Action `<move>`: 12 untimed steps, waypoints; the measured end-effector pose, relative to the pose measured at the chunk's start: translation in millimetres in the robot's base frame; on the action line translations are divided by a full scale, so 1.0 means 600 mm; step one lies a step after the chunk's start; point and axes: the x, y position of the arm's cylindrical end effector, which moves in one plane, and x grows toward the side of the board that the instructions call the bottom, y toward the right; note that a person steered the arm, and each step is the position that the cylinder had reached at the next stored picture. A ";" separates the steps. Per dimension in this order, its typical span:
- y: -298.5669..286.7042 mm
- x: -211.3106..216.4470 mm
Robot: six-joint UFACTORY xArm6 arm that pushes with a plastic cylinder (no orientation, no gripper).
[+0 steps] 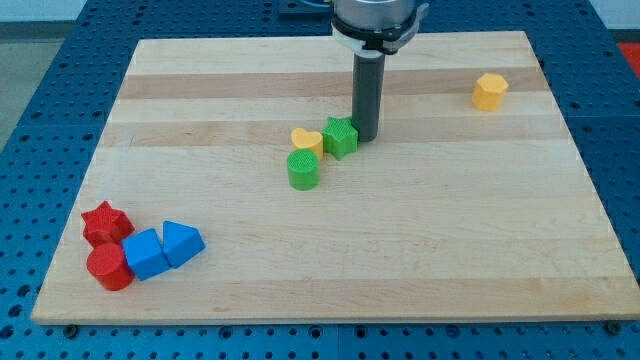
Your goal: Place the yellow hexagon horizontal right to the green circle
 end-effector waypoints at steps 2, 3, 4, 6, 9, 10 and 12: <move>0.149 -0.013; 0.275 -0.008; 0.410 -0.050; 0.433 -0.190; 0.362 -0.144; 0.345 -0.111; 0.272 -0.055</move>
